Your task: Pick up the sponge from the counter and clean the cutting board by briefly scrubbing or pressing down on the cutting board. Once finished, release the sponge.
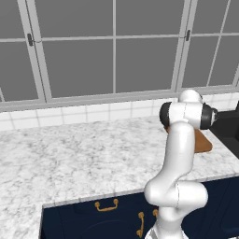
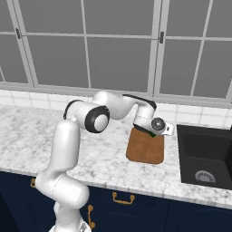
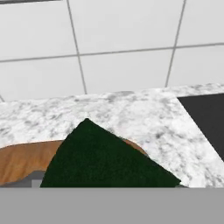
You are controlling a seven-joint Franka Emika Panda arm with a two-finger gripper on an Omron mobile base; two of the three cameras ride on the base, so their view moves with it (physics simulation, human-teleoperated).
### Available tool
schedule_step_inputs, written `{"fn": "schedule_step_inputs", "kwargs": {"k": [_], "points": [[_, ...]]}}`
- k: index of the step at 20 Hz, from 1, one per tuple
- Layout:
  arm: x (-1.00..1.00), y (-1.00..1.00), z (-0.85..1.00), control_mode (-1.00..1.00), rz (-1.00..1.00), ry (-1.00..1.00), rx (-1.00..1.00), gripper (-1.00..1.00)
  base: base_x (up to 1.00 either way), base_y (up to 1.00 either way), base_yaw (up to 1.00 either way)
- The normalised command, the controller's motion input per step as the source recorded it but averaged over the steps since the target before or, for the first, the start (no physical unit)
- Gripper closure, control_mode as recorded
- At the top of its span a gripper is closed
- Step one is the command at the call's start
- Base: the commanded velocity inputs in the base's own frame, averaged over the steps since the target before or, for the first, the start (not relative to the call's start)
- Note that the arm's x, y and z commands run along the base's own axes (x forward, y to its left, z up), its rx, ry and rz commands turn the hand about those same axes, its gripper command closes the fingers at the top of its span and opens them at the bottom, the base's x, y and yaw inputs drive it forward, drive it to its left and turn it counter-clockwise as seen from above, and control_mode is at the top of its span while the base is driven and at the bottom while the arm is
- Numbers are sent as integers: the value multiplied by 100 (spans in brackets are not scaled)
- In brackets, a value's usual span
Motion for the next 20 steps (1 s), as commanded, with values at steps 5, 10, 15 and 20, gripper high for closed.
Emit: {"fn": "schedule_step_inputs", "kwargs": {"k": [5,10,15,20], "points": [[0,-4,-100,-100,0,-10,0,100,0,0,0],[0,0,-100,-100,0,-7,-1,100,0,0,0],[0,34,-100,-100,0,-24,-11,100,0,0,0],[0,40,-100,-100,0,-7,-12,100,0,0,0]]}}
